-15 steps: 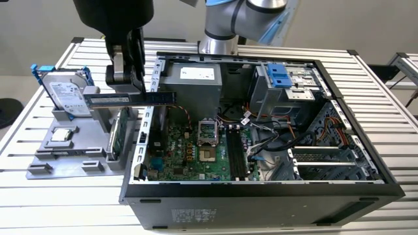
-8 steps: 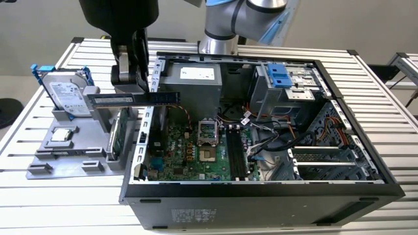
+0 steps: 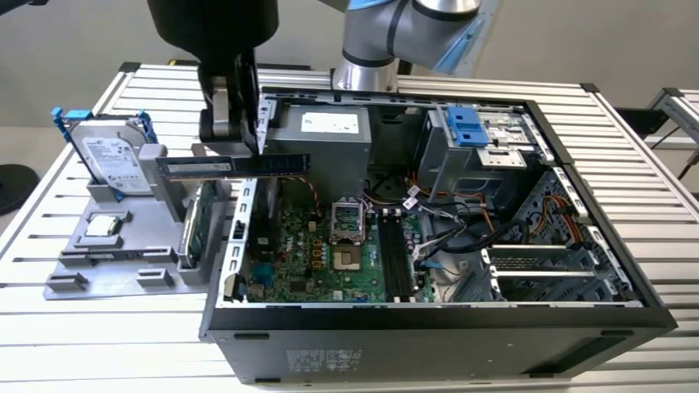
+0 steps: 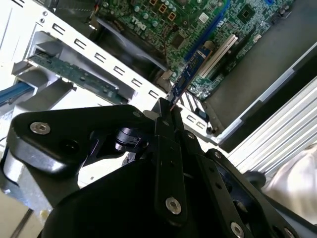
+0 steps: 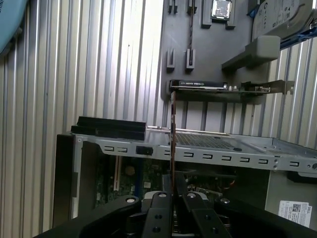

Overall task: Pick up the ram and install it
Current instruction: 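Pick up the ram and move it above insertion slot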

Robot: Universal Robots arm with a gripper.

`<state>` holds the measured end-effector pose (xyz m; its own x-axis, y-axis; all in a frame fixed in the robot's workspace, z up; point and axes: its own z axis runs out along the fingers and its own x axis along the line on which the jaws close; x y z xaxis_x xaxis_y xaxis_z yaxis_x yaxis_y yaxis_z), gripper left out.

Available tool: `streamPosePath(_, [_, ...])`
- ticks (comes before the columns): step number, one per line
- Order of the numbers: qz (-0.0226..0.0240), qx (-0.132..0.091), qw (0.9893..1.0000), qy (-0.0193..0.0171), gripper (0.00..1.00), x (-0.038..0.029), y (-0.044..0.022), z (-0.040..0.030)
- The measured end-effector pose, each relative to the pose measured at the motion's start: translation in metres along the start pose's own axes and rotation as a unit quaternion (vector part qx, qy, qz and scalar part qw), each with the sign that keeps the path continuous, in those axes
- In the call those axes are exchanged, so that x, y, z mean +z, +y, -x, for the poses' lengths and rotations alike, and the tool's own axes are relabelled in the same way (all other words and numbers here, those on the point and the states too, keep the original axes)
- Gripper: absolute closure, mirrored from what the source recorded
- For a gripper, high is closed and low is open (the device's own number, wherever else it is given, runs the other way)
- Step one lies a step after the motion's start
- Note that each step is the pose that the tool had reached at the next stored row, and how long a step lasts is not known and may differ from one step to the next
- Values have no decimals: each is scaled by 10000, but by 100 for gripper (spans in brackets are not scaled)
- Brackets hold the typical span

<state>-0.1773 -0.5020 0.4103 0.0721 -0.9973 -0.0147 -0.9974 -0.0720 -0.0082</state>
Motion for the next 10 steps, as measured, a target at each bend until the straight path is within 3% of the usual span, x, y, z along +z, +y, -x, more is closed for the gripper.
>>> streamPosePath(10, [0,0,10000,0,100,1,-91,-6])
